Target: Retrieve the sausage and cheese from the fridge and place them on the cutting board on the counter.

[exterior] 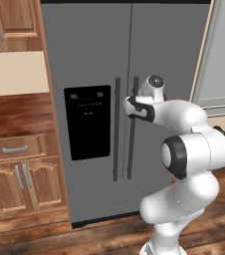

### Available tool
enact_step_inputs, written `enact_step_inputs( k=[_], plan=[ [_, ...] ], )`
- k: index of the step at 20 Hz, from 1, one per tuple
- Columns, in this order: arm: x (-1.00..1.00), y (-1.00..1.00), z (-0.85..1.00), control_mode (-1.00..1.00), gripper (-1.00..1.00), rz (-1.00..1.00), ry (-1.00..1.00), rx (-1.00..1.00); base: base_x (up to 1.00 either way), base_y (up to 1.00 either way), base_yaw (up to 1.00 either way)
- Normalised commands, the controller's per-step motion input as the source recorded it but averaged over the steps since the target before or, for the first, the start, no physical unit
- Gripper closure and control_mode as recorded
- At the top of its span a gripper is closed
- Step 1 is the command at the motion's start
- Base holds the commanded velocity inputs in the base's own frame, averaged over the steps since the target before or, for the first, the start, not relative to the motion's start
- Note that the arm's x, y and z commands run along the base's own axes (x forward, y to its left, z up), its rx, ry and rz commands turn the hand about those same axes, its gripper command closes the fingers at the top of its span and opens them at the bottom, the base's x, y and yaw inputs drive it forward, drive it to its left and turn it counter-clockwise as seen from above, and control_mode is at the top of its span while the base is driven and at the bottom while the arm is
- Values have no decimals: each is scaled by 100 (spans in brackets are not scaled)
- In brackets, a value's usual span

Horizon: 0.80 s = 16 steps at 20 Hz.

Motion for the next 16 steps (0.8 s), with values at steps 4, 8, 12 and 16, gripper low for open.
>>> enact_step_inputs(
  k=[4,8,12,16],
  plan=[
    [23,0,-32,-100,-100,0,-4,0,0,0,0],
    [49,0,-29,-100,-100,0,-4,0,0,0,0],
    [82,0,-6,-100,-100,0,-6,0,0,0,0],
    [51,0,0,-100,-100,0,-8,1,0,0,0]
  ],
)
